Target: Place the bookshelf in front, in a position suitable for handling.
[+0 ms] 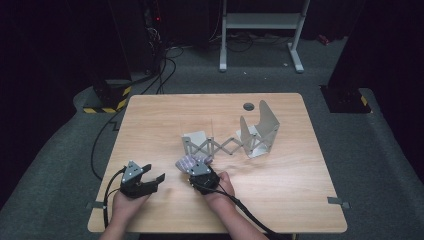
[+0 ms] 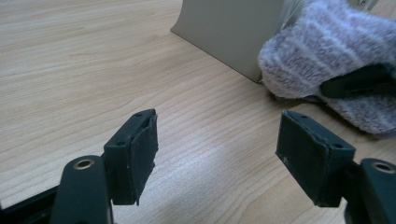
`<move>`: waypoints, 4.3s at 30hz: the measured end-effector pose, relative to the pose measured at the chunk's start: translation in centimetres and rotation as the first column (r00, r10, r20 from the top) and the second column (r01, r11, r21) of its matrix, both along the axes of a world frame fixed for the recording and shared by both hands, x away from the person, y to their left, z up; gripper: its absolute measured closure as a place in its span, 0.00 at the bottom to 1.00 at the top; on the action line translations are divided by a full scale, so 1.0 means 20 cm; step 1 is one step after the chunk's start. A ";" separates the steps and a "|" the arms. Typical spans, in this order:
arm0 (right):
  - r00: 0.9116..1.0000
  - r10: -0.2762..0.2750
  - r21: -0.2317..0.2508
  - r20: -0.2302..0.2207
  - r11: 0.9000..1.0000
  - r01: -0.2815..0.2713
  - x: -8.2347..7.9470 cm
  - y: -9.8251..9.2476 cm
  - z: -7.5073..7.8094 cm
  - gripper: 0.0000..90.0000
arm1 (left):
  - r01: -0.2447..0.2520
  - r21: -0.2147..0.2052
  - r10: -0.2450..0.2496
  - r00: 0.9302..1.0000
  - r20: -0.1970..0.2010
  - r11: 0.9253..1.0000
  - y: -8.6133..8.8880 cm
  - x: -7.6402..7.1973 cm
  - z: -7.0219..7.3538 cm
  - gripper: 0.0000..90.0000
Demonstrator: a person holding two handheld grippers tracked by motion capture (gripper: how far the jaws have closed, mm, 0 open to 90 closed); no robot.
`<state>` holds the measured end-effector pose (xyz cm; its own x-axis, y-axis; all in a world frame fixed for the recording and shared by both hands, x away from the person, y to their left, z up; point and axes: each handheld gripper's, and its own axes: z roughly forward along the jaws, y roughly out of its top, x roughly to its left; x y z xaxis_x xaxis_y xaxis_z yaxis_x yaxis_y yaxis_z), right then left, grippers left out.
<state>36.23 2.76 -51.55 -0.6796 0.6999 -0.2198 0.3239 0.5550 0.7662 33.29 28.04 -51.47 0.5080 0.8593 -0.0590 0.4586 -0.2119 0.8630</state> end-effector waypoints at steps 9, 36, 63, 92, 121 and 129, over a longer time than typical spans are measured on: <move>0.997 -0.020 0.091 0.069 0.996 0.014 -0.09 -0.17 0.13 0.70 | 0.014 -0.002 -0.014 1.000 -0.009 1.000 -0.02 0.00 -0.01 0.32; 0.922 -0.385 0.123 0.048 0.918 0.377 -0.22 -1.08 0.09 0.68 | 0.095 0.003 -0.095 0.995 -0.022 0.995 -0.12 -0.01 0.00 0.32; 0.855 -0.517 0.057 -0.033 0.854 0.518 -0.13 -1.34 -0.01 0.62 | 0.110 0.012 -0.109 0.994 -0.024 0.994 -0.13 0.00 0.00 0.32; 0.888 -0.452 0.154 0.087 0.886 0.437 -0.20 -1.18 0.19 0.45 | 0.118 0.025 -0.118 0.993 -0.027 0.993 -0.14 -0.01 -0.01 0.32; 0.894 -0.445 0.097 0.054 0.893 0.439 0.36 -0.84 0.25 0.71 | 0.120 0.016 -0.120 0.992 -0.028 0.993 -0.13 -0.02 -0.01 0.34; 0.897 -0.437 0.127 0.062 0.895 0.427 0.37 -0.80 0.26 0.69 | 0.117 0.016 -0.116 0.993 -0.035 0.993 -0.12 -0.02 -0.01 0.34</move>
<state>43.61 -13.26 -46.30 -0.2865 0.9427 -0.1708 0.4431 0.2884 0.8488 32.94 25.63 -51.72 0.6027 0.7955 -0.0627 0.4586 -0.2810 0.8430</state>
